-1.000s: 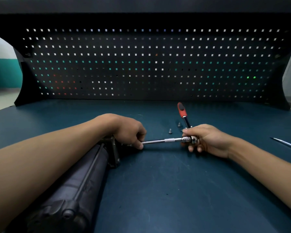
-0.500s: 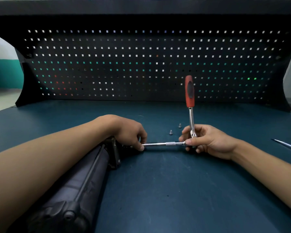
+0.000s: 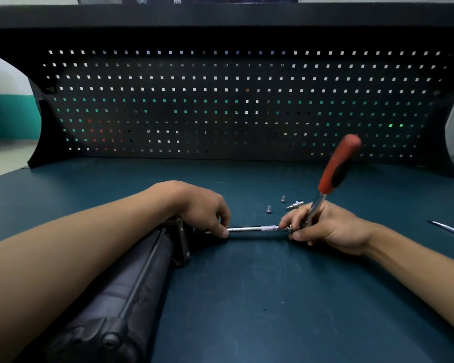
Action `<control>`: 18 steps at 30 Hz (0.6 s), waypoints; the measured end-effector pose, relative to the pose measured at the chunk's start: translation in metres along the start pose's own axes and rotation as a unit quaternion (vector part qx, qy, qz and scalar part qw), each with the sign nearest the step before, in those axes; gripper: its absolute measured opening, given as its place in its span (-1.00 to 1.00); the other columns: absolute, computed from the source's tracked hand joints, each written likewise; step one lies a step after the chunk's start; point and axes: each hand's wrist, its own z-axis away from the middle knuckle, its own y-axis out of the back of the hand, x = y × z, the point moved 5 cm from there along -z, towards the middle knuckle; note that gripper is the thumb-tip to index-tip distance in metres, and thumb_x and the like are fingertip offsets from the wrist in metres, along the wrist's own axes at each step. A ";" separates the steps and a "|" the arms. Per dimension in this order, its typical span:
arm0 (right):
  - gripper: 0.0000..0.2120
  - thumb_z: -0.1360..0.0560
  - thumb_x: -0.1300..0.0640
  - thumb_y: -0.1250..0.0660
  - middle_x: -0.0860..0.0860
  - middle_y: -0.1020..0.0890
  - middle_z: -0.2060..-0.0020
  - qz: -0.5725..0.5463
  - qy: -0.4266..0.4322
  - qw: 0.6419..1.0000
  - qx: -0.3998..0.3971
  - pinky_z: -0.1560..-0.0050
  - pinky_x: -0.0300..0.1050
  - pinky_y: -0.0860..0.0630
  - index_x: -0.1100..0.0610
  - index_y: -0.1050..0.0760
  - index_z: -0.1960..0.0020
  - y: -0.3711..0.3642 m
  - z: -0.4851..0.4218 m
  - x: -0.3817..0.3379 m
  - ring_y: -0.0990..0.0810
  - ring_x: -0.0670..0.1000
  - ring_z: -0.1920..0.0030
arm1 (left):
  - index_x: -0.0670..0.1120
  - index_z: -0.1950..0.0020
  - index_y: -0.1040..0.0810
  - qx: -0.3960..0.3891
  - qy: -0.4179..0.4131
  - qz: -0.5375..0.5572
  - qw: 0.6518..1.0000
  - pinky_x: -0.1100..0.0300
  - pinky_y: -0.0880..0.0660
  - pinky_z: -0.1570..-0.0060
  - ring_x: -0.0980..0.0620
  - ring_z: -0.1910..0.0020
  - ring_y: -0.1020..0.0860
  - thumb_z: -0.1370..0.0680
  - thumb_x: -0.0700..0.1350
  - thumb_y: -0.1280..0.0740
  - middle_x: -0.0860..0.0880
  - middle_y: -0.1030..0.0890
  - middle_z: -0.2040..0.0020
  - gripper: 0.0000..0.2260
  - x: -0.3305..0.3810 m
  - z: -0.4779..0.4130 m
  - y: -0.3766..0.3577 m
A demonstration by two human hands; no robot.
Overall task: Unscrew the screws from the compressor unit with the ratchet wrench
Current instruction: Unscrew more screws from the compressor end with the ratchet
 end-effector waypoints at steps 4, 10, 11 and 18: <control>-0.76 -0.39 0.43 -0.45 0.14 -0.71 0.02 0.001 -0.012 1.000 0.014 0.39 -0.24 -0.47 0.10 -0.69 0.13 0.000 -0.001 0.002 -0.57 0.05 0.21 | 0.03 0.03 -0.61 0.005 -0.003 -0.016 1.000 0.19 -0.46 0.17 0.08 0.23 -0.55 -0.57 0.08 -0.38 0.07 -0.65 0.17 -0.86 0.001 0.000 0.001; -0.64 -0.34 0.20 -0.47 0.07 -0.72 -0.05 -0.079 -0.048 0.995 0.025 0.44 -0.28 -0.48 0.11 -0.60 -0.13 0.003 -0.003 0.004 -0.69 0.01 0.18 | 0.02 0.07 -0.57 0.007 -0.001 -0.022 1.000 0.16 -0.46 0.16 0.08 0.21 -0.54 -0.56 0.08 -0.39 0.07 -0.63 0.16 -0.85 -0.001 -0.001 0.001; -0.63 -0.36 0.17 -0.46 0.08 -0.72 -0.07 -0.079 -0.055 0.995 0.028 0.44 -0.28 -0.48 0.13 -0.57 -0.16 0.003 -0.004 0.004 -0.69 0.02 0.19 | 0.02 0.07 -0.57 0.008 -0.002 -0.022 1.000 0.17 -0.45 0.18 0.09 0.22 -0.53 -0.56 0.08 -0.40 0.08 -0.62 0.17 -0.85 -0.001 -0.002 0.001; -0.55 -0.32 -0.01 -0.47 0.11 -0.73 0.02 -0.078 -0.081 0.993 0.043 0.51 -0.25 -0.44 0.23 -0.52 -0.10 0.006 -0.006 0.005 -0.64 0.04 0.36 | 0.07 0.17 -0.51 0.017 -0.006 -0.013 1.000 0.19 -0.44 0.22 0.09 0.23 -0.53 -0.53 0.07 -0.43 0.10 -0.60 0.20 -0.84 -0.002 -0.004 0.002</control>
